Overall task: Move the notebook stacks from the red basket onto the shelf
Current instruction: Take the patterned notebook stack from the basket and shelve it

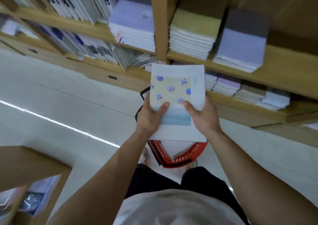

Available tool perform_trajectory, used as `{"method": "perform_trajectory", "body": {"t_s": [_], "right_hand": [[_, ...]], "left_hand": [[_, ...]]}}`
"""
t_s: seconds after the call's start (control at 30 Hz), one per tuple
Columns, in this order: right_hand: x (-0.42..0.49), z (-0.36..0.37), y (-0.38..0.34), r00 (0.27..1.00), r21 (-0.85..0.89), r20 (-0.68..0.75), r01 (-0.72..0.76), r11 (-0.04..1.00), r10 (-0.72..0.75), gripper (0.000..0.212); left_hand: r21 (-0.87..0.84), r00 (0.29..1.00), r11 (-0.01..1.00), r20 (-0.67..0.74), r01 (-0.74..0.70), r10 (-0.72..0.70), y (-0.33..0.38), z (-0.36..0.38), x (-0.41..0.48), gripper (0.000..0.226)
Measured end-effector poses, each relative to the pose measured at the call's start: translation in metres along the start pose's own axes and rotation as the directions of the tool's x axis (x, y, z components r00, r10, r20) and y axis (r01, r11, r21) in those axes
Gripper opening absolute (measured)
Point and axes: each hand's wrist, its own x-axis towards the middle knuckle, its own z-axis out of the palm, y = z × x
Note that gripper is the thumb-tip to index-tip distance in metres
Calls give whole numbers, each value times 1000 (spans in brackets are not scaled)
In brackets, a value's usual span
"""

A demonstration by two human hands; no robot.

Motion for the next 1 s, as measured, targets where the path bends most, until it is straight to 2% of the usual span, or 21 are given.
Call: {"method": "perform_trajectory", "body": {"t_s": [0.2, 0.27, 0.33, 0.5, 0.63, 0.77, 0.83, 1.0], "right_hand": [[-7, -81, -26, 997, -1, -63, 49, 999, -49, 57], [-7, -101, -28, 995, -16, -85, 44, 999, -46, 62], [-7, -116, -26, 992, -12, -122, 23, 1000, -24, 64], [-12, -140, -22, 971, 21, -232, -50, 999, 54, 65], [-4, -152, -11, 948, 56, -306, -71, 996, 85, 64], [25, -167, 2, 935, 51, -342, -78, 996, 91, 72], [48, -178, 2, 940, 61, -326, -82, 995, 98, 64], [120, -205, -1, 950, 20, -310, -29, 999, 34, 65]], "left_hand": [[-42, 993, 995, 71, -94, 97, 73, 32, -21, 53], [-61, 986, 991, 108, -122, 128, 86, 45, -22, 59], [-69, 976, 988, 161, -136, 146, 94, 57, -19, 63], [-69, 936, 984, 305, -164, 177, 107, 81, -1, 58], [-50, 899, 985, 402, -167, 173, 115, 102, 18, 64], [-19, 895, 983, 411, -183, 174, 136, 129, 38, 56], [-2, 896, 983, 409, -186, 170, 147, 144, 55, 58], [40, 933, 981, 319, -192, 169, 176, 182, 103, 59]]}}
